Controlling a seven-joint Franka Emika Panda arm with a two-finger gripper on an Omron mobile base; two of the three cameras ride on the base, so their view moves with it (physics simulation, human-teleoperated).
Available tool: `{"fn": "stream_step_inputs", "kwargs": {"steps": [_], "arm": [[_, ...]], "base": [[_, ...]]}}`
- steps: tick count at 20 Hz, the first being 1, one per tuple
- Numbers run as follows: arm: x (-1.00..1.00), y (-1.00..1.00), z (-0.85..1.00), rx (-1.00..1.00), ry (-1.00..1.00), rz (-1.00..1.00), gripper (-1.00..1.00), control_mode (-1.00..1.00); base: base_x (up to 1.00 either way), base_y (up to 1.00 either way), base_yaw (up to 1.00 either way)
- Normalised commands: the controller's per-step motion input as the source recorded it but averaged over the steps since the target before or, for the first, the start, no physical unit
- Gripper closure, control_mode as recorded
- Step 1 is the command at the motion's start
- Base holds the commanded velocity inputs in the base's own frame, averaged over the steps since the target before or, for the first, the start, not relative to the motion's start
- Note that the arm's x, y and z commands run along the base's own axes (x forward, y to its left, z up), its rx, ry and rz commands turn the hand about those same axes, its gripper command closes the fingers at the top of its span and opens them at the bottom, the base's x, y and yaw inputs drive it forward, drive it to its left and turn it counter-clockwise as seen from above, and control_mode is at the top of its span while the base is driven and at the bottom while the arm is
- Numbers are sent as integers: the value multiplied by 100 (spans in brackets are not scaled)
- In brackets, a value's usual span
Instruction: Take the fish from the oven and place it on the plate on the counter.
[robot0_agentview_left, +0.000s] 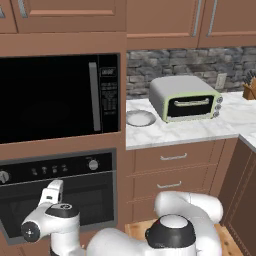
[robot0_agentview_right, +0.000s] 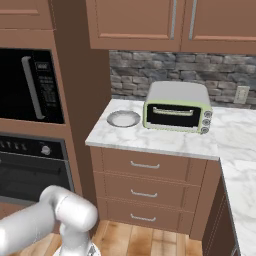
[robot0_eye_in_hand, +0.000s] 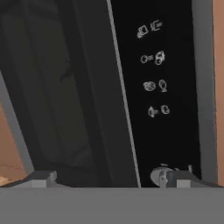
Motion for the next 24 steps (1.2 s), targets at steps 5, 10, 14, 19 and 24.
{"fn": "stream_step_inputs", "kwargs": {"steps": [5,10,14,19,24], "arm": [[50,11,-9,-18,12,3,-100,-100],[67,0,-36,-1,0,12,-100,-100],[50,0,-61,0,0,17,-100,-100],[20,1,-66,0,0,14,-100,-100],[13,9,-53,0,0,9,-100,-100]], "base": [[0,0,0],[0,0,0],[0,0,0],[0,0,0],[0,0,0]]}}
